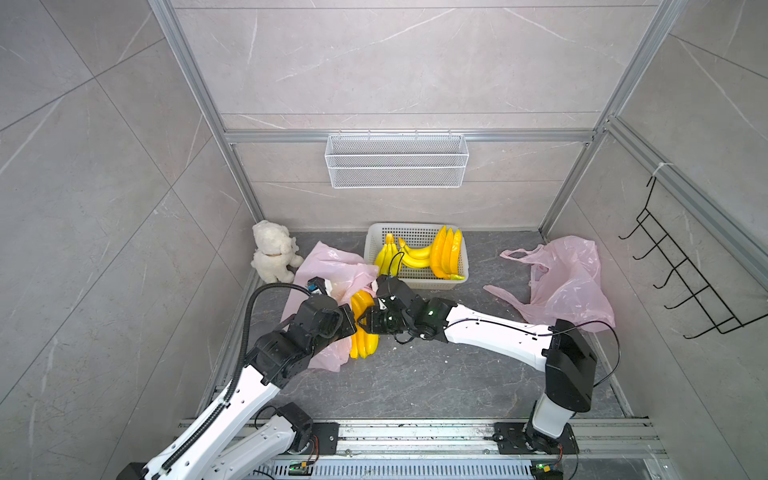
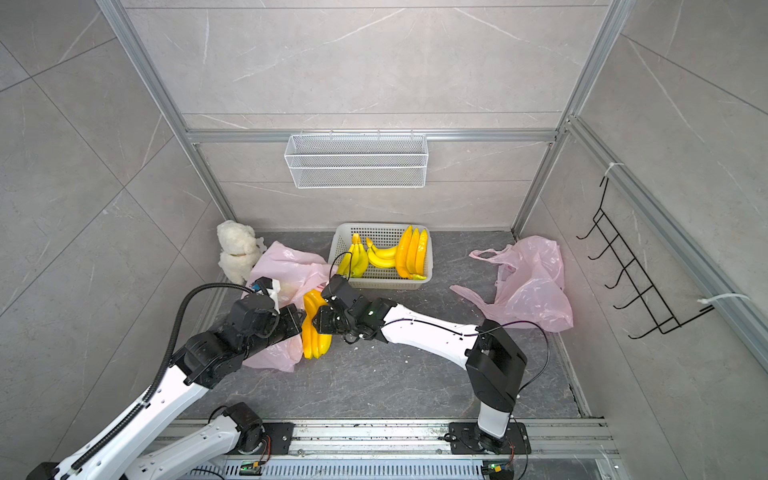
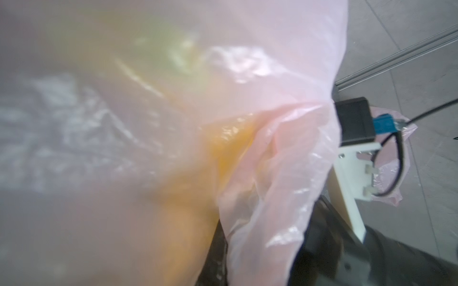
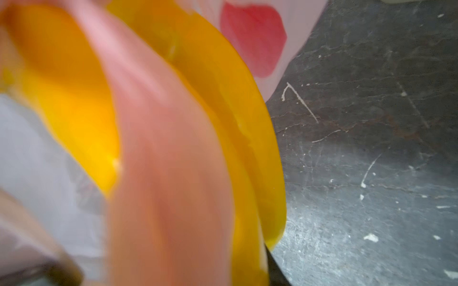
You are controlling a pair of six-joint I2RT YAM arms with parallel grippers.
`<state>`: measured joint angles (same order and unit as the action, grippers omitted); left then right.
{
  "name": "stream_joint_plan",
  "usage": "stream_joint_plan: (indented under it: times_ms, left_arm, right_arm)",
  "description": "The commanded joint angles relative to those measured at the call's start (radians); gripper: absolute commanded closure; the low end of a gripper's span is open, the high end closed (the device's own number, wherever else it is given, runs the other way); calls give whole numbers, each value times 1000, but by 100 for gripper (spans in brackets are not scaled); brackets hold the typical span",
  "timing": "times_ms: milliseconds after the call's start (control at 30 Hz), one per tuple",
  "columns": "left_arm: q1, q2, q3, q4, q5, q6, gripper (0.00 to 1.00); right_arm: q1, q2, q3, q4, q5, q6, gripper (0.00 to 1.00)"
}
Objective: Place the banana into a plastic bag & tie a knot
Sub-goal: Place the banana into the plastic bag.
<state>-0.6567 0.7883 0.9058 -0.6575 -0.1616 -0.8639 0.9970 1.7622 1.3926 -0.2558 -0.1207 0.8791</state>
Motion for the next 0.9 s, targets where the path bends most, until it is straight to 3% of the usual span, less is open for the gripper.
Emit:
stream_joint_plan:
  times_ms: [0,167,367,500,867]
  left_arm:
    - [-1,-39,-25,18,2,-25,100]
    - [0,-33,-57,34,15,-29,100]
    - [0,26,-81,115,104,-43,100]
    - [-1,12,-93,144,137,-61,100]
    - [-1,-84,-197,194,194,-165,100]
  right_arm:
    - [-5,-76,-2,62,6,-11,92]
    - [-51,-142,-94,29,28,68,90]
    - [-49,-113,-71,70,-26,110,90]
    - [-44,-83,-37,82,31,132,90]
    - [-61,2,-17,368,78,263,90]
